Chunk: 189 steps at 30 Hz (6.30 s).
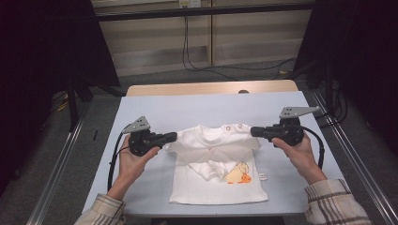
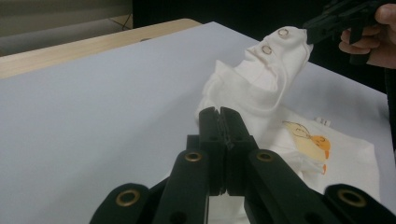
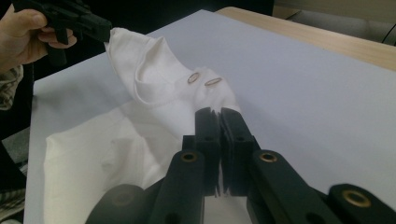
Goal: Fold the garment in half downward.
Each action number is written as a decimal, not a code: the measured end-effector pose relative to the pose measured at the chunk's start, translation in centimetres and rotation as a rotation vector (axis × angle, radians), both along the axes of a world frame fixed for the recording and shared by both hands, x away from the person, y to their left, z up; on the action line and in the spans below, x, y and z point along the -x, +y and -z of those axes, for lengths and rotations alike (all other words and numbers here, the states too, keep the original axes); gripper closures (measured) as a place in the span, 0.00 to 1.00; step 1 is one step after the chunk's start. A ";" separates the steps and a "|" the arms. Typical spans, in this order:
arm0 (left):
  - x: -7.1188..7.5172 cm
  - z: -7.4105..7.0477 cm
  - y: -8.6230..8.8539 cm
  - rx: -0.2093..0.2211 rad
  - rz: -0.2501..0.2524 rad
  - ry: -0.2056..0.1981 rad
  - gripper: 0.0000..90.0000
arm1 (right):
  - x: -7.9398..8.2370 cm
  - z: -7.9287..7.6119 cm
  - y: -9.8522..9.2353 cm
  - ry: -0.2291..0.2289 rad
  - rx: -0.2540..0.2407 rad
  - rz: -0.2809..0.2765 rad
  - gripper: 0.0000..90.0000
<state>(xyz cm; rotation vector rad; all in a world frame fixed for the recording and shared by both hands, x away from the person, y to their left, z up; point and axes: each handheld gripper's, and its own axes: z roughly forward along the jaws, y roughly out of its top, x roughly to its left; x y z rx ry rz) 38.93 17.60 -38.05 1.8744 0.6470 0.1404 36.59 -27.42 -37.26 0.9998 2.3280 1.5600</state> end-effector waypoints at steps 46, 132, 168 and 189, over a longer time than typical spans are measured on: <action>5.5 2.3 0.6 -0.050 0.070 0.054 0.99 | 6.1 2.8 -0.4 0.048 0.044 -0.073 0.96; 8.6 5.9 0.3 -0.268 0.092 0.121 0.42 | 9.8 7.3 0.8 0.213 0.220 -0.098 0.59; 7.6 4.7 2.7 -0.110 -0.100 -0.050 0.04 | 9.5 6.0 -1.1 0.008 0.071 0.185 0.11; 8.7 3.9 5.8 0.006 -0.338 -0.206 0.03 | 10.8 5.6 -3.6 -0.193 0.013 0.478 0.02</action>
